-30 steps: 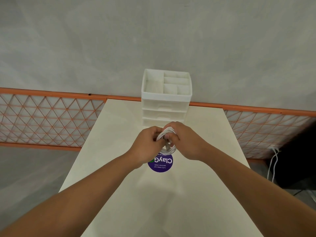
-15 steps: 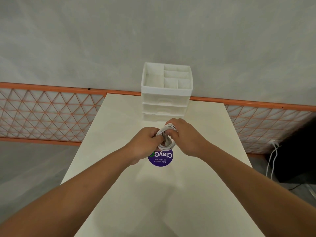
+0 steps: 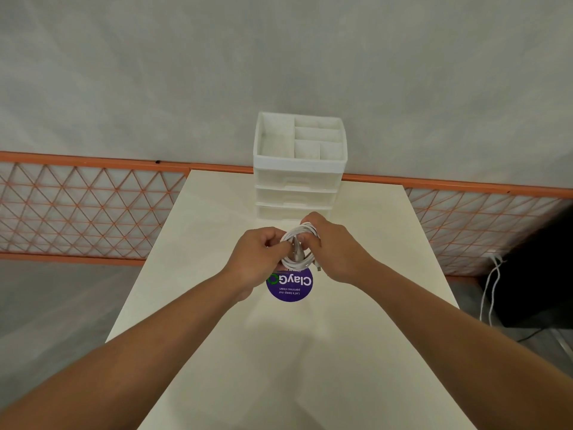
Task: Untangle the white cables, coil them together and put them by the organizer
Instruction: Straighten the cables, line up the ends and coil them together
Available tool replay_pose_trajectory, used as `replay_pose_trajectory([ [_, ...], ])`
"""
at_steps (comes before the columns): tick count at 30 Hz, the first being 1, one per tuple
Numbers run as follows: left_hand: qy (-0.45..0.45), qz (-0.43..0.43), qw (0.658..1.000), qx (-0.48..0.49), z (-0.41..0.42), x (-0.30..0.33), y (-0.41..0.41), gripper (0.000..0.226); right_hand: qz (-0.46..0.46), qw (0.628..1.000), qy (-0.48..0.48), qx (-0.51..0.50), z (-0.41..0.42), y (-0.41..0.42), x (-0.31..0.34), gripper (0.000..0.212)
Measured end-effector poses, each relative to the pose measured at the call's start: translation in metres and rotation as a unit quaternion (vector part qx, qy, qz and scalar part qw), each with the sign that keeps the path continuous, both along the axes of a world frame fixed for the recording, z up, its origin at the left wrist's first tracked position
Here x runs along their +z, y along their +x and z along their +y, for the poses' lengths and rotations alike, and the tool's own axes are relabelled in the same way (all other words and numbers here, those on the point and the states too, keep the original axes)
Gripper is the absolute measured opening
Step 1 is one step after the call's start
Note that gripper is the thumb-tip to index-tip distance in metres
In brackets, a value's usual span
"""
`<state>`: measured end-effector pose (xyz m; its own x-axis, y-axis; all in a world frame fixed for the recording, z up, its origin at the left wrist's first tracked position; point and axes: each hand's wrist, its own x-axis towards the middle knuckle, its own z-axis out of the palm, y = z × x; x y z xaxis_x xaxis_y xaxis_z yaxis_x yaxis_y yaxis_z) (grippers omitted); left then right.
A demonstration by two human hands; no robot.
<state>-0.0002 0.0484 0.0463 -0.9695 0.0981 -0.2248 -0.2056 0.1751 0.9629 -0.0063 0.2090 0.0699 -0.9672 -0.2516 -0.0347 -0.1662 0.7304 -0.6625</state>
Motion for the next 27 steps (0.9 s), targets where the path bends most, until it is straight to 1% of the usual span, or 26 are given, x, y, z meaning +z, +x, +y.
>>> replay_pose_trajectory([
  [6, 0.023, -0.028, 0.999, -0.010, -0.002, 0.003, -0.003, 0.017, -0.005, 1.000, -0.007, -0.018, 0.003, -0.001, -0.002, 0.017],
  [9, 0.038, -0.041, 0.998, -0.002, -0.001, 0.003, -0.004, 0.017, 0.001, 0.999, -0.021, -0.035, 0.003, -0.001, -0.005, 0.019],
  [11, 0.041, -0.043, 0.998, 0.005, 0.000, 0.002, -0.004, 0.016, -0.001, 0.998, -0.041, -0.052, 0.002, -0.002, -0.007, 0.016],
  [15, 0.029, -0.027, 0.999, 0.016, 0.001, -0.003, -0.003, 0.019, -0.005, 0.993, -0.080, -0.081, -0.001, -0.002, -0.010, 0.009],
  [20, 0.036, -0.003, 0.999, 0.023, 0.004, -0.006, -0.001, 0.024, 0.012, 0.987, -0.112, -0.114, -0.004, -0.002, -0.012, 0.015],
  [22, 0.046, -0.002, 0.999, 0.019, 0.004, -0.005, 0.000, 0.025, 0.020, 0.986, -0.119, -0.118, -0.004, -0.002, -0.012, 0.017],
  [25, 0.082, -0.018, 0.996, 0.011, 0.003, -0.004, 0.001, 0.026, 0.036, 0.984, -0.127, -0.120, -0.003, -0.003, -0.014, 0.010],
  [27, 0.097, -0.024, 0.995, 0.005, 0.003, -0.002, 0.002, 0.026, 0.047, 0.983, -0.128, -0.124, -0.002, -0.002, -0.014, 0.010],
])
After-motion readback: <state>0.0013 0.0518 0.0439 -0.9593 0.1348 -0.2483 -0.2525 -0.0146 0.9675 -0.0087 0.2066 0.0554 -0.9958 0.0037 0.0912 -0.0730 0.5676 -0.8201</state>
